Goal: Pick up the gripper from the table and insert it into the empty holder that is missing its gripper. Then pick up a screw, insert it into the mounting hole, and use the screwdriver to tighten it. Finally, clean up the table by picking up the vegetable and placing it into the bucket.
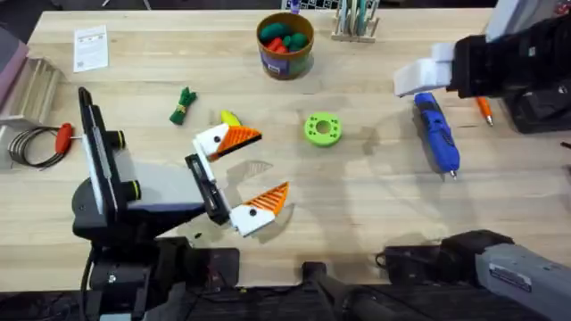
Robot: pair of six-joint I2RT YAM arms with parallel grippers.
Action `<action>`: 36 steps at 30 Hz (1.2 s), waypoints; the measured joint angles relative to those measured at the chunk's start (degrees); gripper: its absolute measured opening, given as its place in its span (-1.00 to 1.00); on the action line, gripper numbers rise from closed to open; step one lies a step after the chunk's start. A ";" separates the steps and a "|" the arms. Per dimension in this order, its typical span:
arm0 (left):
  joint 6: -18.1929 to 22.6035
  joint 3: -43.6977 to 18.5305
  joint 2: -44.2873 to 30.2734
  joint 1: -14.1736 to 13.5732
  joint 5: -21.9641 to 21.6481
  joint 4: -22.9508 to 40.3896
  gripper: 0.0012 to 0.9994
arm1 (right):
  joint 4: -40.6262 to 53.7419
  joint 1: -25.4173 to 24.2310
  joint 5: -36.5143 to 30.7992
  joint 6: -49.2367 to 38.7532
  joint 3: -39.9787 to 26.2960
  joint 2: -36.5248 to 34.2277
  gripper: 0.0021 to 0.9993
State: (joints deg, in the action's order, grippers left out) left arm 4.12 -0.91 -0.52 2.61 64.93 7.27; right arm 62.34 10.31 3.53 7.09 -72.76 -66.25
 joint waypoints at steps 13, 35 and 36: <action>-0.01 0.00 -0.01 0.00 0.00 0.00 -0.27 | 0.46 -0.05 0.00 0.03 0.07 0.00 0.91; 0.17 0.00 -0.01 0.00 0.00 0.00 -0.99 | -0.45 -8.76 -3.99 -2.88 0.09 -5.88 0.92; 0.17 0.00 0.00 0.00 0.00 0.00 -0.99 | -0.61 -9.64 -4.41 -3.27 0.09 -6.82 0.92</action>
State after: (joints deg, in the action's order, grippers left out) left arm 4.29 -0.91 -0.51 2.61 64.93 7.27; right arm 61.73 0.67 -0.88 3.82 -72.66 -73.07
